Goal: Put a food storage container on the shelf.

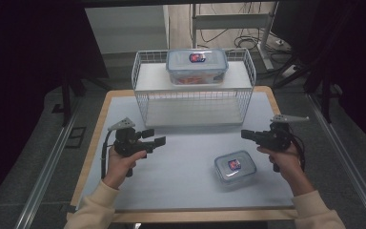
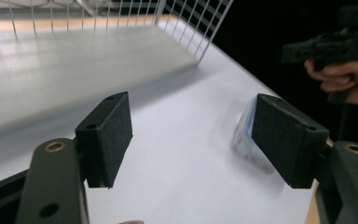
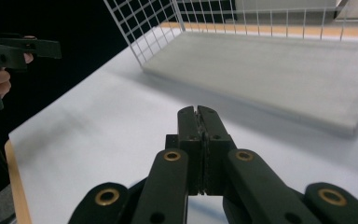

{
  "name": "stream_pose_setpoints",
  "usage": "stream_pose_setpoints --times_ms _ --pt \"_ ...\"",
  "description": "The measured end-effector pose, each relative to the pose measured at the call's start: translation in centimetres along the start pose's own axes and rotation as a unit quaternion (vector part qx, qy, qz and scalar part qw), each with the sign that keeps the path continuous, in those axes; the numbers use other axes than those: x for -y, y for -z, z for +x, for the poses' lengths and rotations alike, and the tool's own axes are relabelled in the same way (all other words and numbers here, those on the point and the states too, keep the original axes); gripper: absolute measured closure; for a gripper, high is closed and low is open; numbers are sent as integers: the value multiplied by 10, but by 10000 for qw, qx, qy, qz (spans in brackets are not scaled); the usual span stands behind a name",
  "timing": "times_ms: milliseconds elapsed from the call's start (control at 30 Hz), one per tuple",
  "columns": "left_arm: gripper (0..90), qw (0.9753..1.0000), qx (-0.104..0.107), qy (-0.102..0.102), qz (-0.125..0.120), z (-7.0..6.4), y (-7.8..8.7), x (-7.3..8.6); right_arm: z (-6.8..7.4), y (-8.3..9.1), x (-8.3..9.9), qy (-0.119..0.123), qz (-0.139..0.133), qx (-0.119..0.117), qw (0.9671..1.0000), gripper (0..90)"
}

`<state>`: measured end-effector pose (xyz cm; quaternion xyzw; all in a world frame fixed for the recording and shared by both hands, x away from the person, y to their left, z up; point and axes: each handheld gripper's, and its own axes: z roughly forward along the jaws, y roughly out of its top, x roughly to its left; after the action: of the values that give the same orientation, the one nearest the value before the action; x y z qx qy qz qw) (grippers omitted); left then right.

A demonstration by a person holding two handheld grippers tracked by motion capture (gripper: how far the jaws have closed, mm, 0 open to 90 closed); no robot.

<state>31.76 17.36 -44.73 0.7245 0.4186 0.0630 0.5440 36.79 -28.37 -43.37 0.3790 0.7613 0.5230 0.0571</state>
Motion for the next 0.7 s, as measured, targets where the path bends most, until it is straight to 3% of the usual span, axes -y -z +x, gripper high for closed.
stream_pose_setpoints --times_ms 200,433,600,633,667,700 --pt "278 9999 -61 17 155 -3 -6 22 0 7 24 -19 157 45 9999 871" --pt "277 9993 -90 96 362 -1 -13 41 -4 9 34 -62 244 109 9996 852" --pt "276 9991 -114 66 396 0 -15 44 -1 14 33 4 205 99 9997 795" --pt "275 9990 -121 31 439 -1 -17 45 1 16 34 15 212 91 9997 719" --pt "273 9990 -121 31 439 -1 -17 45 1 16 34 15 212 91 9997 719" --pt "272 9988 -127 7 466 -1 -18 45 1 18 35 51 242 123 9996 654"
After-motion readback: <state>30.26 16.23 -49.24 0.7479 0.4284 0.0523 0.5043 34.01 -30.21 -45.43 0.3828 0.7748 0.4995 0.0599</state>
